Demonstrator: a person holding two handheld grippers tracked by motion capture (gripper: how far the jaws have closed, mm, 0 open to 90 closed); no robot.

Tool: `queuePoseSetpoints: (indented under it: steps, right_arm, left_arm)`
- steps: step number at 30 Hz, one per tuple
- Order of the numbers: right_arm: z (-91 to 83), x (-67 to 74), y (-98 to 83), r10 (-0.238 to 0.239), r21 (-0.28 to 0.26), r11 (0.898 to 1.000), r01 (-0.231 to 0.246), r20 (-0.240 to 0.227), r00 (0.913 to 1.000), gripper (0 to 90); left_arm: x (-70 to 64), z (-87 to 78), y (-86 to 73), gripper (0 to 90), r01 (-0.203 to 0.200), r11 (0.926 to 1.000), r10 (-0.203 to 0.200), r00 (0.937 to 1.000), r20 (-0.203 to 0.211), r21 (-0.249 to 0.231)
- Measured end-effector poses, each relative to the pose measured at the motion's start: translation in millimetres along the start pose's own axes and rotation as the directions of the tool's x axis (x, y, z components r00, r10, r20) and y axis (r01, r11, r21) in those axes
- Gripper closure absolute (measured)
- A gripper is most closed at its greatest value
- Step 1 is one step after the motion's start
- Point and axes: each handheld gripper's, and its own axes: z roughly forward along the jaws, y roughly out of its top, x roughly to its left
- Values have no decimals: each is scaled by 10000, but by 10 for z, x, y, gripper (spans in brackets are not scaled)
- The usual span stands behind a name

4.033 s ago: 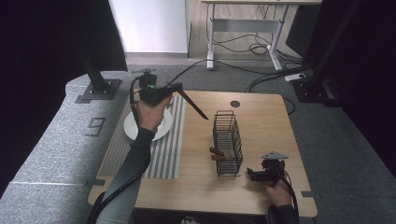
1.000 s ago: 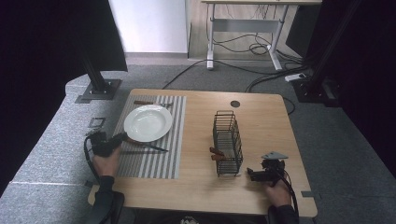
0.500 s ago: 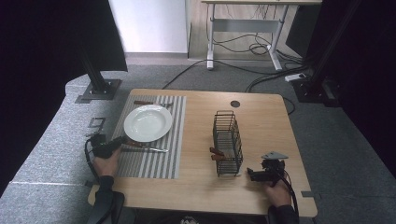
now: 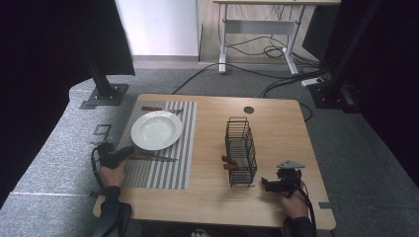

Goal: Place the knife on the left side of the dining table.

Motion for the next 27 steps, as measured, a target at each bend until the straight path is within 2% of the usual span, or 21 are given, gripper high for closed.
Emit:
queuePoseSetpoints:
  steps: [13, 17, 21, 25, 27]
  right_arm:
    - [-1, 0, 0, -1, 2, 10000, 1, -8, 10000, 0]
    - [0, 1, 0, 1, 0, 10000, -1, -2, 10000, 0]
    - [-1, 1, 1, -1, 2, 10000, 1, -6, 10000, 0]
    - [0, 1, 1, -1, -1, 10000, 1, -5, 10000, 0]
    - [0, 1, 1, -3, 0, 10000, 3, -6, 10000, 0]
  left_arm:
    - [-14, 61, 2, 632, -387, 9984, 408, 9978, -513, 419]
    - [-35, 71, 3, 629, -609, 9967, 649, 9951, -750, 537]
    - [-43, 74, 2, 625, -743, 9956, 788, 9935, -821, 569]
    - [-71, 75, 2, 608, -1092, 9924, 1149, 9871, -1111, 562]
    - [-75, 74, 4, 589, -1118, 9922, 1175, 9864, -1148, 543]
